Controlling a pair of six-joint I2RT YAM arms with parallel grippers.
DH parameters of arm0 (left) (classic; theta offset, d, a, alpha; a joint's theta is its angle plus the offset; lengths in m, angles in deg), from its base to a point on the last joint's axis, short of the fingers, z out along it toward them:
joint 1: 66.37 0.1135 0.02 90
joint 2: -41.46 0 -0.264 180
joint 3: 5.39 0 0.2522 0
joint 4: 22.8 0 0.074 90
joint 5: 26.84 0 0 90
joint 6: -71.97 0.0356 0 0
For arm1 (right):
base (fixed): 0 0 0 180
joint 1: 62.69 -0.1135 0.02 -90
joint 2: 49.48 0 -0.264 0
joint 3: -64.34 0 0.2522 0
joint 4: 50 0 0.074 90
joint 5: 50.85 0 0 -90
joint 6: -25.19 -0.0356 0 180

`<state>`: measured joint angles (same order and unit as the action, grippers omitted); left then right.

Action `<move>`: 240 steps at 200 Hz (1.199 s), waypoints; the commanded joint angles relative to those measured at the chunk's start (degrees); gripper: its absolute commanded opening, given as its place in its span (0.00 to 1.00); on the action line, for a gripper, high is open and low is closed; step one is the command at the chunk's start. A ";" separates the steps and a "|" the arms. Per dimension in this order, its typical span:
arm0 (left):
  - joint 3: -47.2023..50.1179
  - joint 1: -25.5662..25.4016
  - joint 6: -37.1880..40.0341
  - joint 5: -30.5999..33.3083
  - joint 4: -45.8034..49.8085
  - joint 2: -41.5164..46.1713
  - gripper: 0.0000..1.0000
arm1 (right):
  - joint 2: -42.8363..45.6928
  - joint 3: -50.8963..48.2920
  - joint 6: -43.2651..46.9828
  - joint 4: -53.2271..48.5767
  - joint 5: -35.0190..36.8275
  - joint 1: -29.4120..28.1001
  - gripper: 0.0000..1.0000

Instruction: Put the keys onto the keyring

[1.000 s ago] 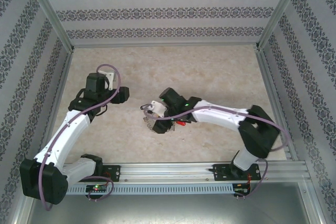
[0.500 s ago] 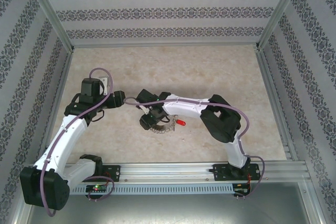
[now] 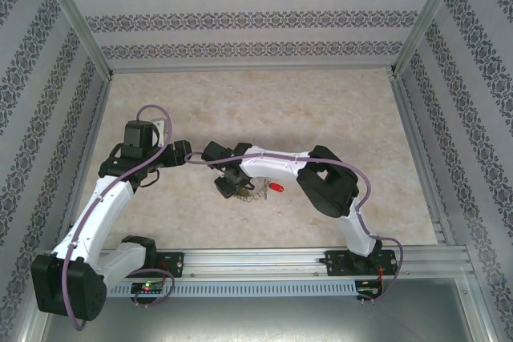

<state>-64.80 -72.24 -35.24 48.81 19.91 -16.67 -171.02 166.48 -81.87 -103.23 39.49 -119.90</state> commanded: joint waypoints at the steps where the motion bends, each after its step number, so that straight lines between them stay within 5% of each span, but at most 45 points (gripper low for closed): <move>1: 0.62 0.73 -0.59 -0.43 -0.12 0.66 0.80 | 1.81 -0.71 -0.52 -1.17 -1.18 0.64 0.38; 71: -0.36 0.72 0.21 -0.41 -0.39 0.20 0.80 | 12.79 -0.28 -1.80 -0.73 -6.01 3.53 0.28; 128: -0.40 0.74 0.16 -0.95 -0.82 0.01 0.80 | 22.75 -2.35 -12.84 5.29 -18.99 9.99 0.21; 166: -1.09 0.77 0.60 -1.31 -0.49 -0.58 0.80 | 29.79 -8.90 -31.33 20.78 -31.96 16.32 0.20; 240: -1.20 0.72 0.42 -1.82 -1.78 -1.99 0.79 | 35.71 -12.40 -45.20 40.23 -34.97 19.51 0.19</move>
<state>-64.75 -72.24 -35.17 48.13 19.76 -18.16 -136.92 154.53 -121.52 -72.08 7.79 -100.91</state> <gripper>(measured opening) 0.795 0.241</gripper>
